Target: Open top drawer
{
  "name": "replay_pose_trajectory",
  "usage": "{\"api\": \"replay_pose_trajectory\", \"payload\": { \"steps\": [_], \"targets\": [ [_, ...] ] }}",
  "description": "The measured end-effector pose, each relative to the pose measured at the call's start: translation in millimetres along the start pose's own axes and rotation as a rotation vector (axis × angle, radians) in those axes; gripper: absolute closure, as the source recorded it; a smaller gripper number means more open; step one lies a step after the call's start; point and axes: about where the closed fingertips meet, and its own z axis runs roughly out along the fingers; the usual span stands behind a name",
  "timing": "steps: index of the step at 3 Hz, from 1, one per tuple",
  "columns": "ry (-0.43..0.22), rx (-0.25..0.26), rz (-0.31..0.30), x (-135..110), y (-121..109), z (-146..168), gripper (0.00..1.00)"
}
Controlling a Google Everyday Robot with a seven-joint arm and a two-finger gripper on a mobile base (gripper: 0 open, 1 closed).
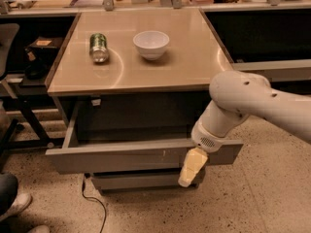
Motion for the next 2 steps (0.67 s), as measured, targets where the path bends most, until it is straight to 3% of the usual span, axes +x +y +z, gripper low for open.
{"api": "replay_pose_trajectory", "payload": {
  "steps": [1,2],
  "targets": [
    [0.041,-0.053,-0.004,19.7,4.4,17.4,0.00],
    [0.042,-0.055,-0.004,20.2,5.3,13.8,0.00]
  ]
}}
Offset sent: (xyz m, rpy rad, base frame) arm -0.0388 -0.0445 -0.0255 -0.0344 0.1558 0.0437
